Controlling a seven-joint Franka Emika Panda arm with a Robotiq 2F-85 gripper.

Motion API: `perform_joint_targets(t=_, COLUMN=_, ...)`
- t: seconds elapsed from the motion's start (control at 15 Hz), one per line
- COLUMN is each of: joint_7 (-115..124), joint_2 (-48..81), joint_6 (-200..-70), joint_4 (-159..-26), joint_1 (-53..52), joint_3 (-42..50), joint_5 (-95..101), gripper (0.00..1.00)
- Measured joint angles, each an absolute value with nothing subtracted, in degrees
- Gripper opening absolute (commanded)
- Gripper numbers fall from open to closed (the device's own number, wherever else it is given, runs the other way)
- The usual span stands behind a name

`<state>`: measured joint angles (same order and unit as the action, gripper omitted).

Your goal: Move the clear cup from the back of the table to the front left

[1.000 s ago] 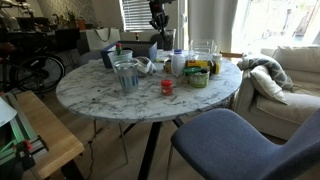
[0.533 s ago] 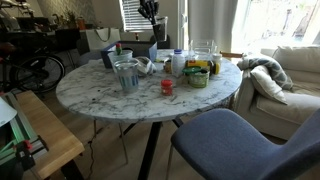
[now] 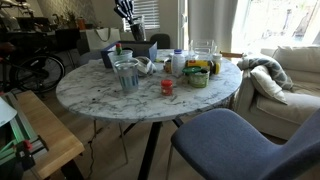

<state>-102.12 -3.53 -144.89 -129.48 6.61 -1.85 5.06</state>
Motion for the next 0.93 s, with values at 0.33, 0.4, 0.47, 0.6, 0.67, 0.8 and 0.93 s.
perform_joint_targets(t=0.33, joint_7=-117.85, joint_2=-10.71, joint_6=-147.86, joint_4=-140.04, joint_1=1.45, joint_3=0.28, joint_5=-0.38, gripper=0.01)
perform_joint_targets(t=0.4, joint_7=-121.62, joint_2=-11.82, joint_6=-147.85, joint_4=-141.48, joint_1=0.24, joint_3=1.09, joint_5=-2.08, gripper=0.01)
perform_joint_targets(t=0.47, joint_7=-125.58, joint_2=-12.79, joint_6=-147.80, joint_4=-142.74, joint_1=-1.09, joint_3=2.02, joint_5=-3.96, gripper=0.01)
perform_joint_targets(t=0.6, joint_7=-133.33, joint_2=-14.39, joint_6=-146.37, joint_4=-144.55, joint_1=-3.48, joint_3=3.97, joint_5=-7.33, gripper=0.01)
perform_joint_targets(t=0.67, joint_7=-137.35, joint_2=-15.10, joint_6=-145.05, joint_4=-145.19, joint_1=-4.48, joint_3=4.99, joint_5=-8.81, gripper=0.01)
perform_joint_targets(t=0.8, joint_7=-144.43, joint_2=-16.28, joint_6=-141.62, joint_4=-145.96, joint_1=-5.78, joint_3=6.75, joint_5=-10.80, gripper=0.01)
perform_joint_targets(t=0.93, joint_7=-150.26, joint_2=-16.91, joint_6=-137.43, joint_4=-145.99, joint_1=-6.32, joint_3=7.95, joint_5=-11.53, gripper=0.01)
